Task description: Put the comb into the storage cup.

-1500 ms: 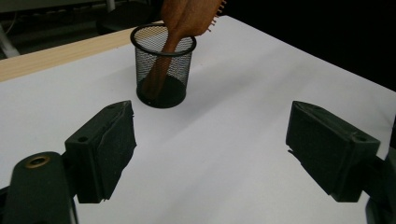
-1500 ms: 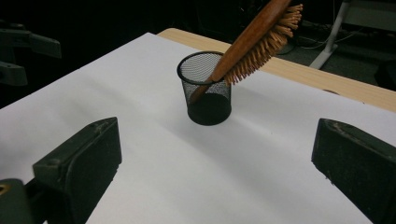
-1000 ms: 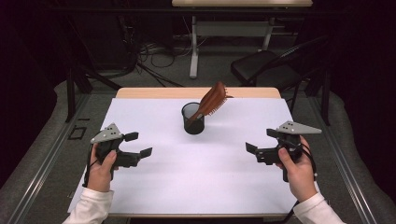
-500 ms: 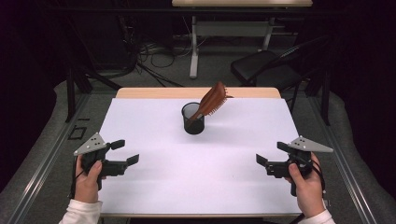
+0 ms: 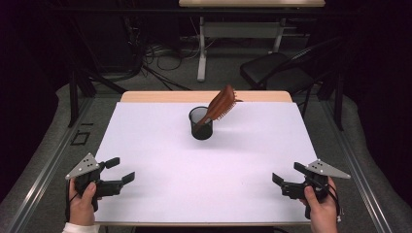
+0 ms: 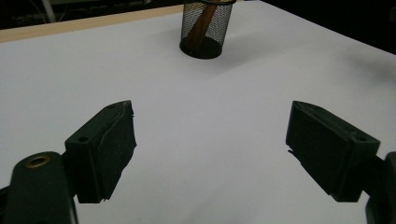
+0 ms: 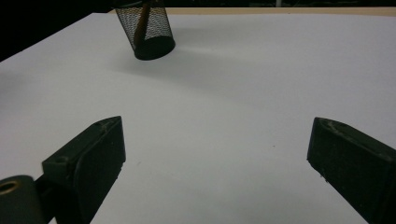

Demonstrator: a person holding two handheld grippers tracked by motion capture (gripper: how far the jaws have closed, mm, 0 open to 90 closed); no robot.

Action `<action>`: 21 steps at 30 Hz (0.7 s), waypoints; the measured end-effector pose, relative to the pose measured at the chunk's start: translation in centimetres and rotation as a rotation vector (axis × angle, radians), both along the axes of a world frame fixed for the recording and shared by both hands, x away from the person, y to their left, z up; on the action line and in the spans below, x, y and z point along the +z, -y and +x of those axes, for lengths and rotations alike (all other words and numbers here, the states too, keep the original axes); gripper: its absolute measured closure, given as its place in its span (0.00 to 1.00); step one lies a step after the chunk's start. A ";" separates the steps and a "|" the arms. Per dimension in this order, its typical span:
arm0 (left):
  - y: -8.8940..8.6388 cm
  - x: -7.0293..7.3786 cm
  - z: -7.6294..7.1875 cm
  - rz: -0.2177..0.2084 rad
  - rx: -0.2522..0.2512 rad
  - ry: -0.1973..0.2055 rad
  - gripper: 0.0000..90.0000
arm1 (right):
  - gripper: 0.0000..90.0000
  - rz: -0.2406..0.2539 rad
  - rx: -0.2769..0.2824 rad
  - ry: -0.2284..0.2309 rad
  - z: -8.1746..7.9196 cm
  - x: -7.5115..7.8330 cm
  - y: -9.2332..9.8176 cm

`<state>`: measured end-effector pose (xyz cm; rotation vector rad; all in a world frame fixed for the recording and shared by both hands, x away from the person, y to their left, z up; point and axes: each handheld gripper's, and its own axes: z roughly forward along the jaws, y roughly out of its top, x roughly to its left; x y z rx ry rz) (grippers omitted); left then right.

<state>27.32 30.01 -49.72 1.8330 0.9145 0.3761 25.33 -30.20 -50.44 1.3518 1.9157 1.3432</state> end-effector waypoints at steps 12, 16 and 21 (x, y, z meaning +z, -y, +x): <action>-1.3 -1.3 -0.6 -0.023 0.034 0.032 0.18 | 0.05 0.018 -0.056 0.014 -1.2 -2.4 0.9; -1.5 -1.8 -0.5 -0.024 0.046 0.029 0.18 | 0.05 0.000 -0.065 0.031 -1.4 -2.8 1.1; -1.8 -2.4 -0.4 -0.017 0.054 0.027 0.18 | 0.05 0.002 -0.066 0.026 -1.4 -3.5 1.1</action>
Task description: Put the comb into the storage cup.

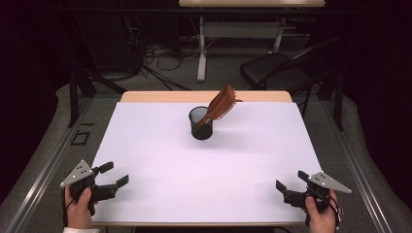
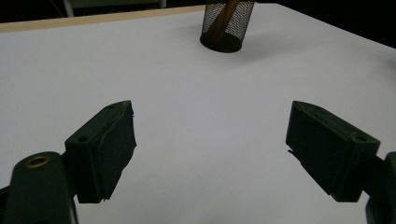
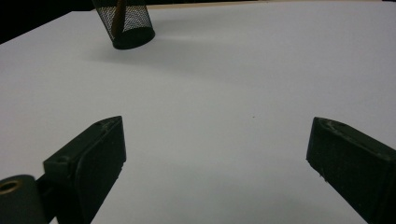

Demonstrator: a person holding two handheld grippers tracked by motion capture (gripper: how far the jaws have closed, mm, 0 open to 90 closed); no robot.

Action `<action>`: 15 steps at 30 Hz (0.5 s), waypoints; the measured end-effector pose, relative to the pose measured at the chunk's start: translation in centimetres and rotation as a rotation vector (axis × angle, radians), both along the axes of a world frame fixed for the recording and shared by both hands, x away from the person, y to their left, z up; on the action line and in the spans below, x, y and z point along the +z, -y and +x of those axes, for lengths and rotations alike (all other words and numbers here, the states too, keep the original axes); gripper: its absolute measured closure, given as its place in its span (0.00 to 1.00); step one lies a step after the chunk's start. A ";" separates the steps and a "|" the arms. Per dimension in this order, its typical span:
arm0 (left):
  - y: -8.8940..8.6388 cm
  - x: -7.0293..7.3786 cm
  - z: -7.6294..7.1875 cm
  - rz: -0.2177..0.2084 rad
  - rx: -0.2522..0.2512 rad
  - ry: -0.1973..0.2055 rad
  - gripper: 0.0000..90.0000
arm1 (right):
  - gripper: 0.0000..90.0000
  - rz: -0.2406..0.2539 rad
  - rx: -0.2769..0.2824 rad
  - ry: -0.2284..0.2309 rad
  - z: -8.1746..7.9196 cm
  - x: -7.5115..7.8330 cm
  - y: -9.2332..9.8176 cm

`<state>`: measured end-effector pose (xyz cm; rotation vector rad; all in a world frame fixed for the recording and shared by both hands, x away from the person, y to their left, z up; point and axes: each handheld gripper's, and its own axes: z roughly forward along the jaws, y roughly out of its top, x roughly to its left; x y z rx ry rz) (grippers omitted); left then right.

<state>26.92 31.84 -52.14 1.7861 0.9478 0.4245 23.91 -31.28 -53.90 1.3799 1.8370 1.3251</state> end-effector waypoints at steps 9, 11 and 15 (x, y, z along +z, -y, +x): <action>-0.3 -0.6 0.1 -0.010 0.003 -0.010 0.18 | 0.05 0.008 -0.012 -0.007 0.0 -0.5 0.4; -0.3 -0.7 0.2 -0.010 0.001 -0.009 0.18 | 0.05 0.008 -0.012 -0.010 0.0 -0.6 0.5; -0.3 -0.9 0.2 -0.010 -0.002 -0.009 0.18 | 0.05 0.013 -0.020 -0.006 0.0 -0.8 0.7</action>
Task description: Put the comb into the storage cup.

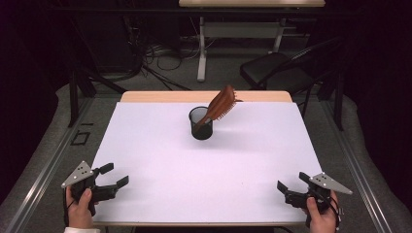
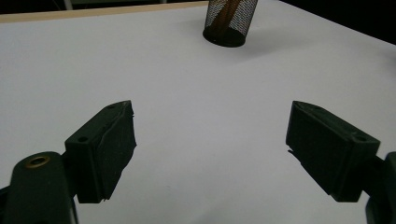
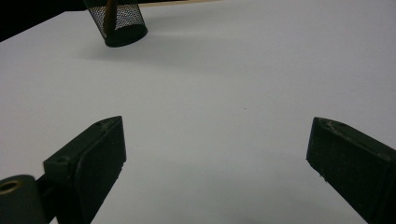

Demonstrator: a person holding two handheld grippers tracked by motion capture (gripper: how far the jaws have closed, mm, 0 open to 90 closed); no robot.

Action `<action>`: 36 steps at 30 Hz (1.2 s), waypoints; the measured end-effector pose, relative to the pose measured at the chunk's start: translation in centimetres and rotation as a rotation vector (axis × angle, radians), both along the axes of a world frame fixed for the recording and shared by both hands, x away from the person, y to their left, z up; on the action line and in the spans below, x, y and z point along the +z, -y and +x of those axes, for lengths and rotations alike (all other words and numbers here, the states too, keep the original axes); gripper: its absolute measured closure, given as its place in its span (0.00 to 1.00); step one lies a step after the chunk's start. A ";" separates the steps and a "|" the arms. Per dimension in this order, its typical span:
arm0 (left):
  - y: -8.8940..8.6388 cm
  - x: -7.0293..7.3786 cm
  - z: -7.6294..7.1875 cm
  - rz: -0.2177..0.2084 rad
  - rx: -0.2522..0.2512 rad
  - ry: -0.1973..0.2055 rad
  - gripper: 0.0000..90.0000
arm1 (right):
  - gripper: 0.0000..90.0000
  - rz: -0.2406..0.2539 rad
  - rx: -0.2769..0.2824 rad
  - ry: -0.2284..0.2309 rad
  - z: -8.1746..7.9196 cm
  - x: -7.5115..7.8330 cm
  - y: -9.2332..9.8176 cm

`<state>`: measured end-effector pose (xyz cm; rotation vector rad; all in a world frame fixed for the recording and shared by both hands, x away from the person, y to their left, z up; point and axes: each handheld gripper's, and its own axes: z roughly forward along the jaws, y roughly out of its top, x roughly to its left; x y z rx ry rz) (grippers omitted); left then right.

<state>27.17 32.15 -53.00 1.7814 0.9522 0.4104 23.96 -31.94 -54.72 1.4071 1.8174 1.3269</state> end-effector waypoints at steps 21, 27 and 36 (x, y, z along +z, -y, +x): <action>0.0 -0.6 0.3 0.003 0.002 -0.013 0.18 | 0.05 0.034 -0.035 -0.020 0.1 -0.5 1.1; 0.0 -0.7 0.3 0.004 0.002 -0.017 0.18 | 0.05 0.037 -0.035 -0.022 0.1 -0.6 1.1; 0.1 -0.7 0.3 0.005 -0.001 -0.020 0.18 | 0.05 0.035 -0.034 -0.024 0.1 -0.6 1.1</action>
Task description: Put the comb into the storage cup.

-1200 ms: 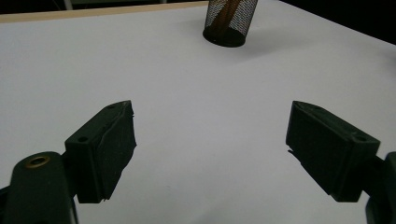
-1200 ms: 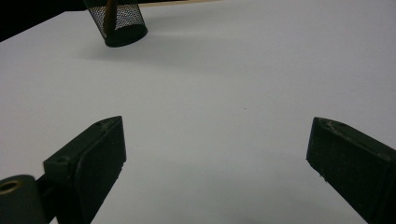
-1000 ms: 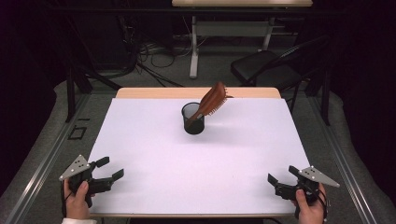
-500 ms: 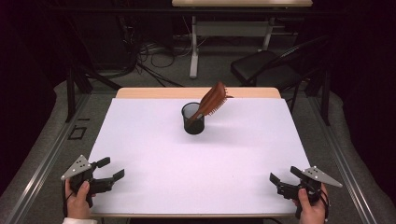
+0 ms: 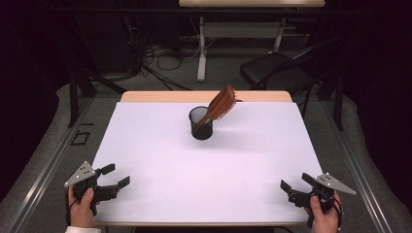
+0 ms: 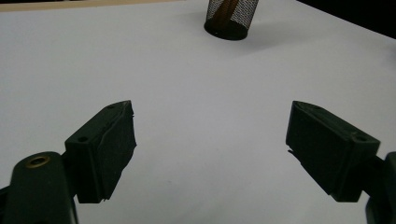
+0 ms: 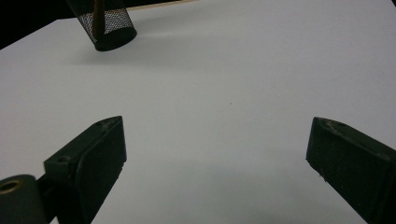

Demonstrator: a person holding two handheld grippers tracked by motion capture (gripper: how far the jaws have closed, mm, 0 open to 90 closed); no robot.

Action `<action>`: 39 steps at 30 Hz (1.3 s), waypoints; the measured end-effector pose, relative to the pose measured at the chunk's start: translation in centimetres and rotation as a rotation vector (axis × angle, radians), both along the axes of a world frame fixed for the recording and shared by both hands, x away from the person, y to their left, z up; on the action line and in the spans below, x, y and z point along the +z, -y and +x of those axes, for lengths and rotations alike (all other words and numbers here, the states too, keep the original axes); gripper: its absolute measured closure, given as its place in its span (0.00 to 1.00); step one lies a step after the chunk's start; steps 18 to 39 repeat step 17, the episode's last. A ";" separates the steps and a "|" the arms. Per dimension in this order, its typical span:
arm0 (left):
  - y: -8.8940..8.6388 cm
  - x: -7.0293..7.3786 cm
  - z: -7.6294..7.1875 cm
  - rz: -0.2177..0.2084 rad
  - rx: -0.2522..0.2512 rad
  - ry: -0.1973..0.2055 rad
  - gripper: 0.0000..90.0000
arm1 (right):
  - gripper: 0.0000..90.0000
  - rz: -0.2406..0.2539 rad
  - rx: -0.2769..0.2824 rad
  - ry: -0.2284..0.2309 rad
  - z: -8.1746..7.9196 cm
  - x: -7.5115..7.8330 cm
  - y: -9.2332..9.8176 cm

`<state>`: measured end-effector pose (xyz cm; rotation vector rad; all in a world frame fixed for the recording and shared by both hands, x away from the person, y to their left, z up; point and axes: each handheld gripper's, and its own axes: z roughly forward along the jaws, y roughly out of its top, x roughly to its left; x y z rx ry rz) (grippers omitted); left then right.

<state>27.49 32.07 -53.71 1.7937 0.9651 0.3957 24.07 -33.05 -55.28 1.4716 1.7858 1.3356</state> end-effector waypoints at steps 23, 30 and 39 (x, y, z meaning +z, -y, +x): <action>0.0 0.0 0.1 0.000 0.002 -0.001 0.18 | 0.05 0.007 -0.001 -0.006 0.1 -0.1 0.0; 0.0 0.0 0.1 0.000 0.002 -0.001 0.18 | 0.05 0.007 -0.001 -0.006 0.1 -0.1 0.0; 0.0 0.0 0.1 0.000 0.002 -0.001 0.18 | 0.05 0.007 -0.001 -0.006 0.1 -0.1 0.0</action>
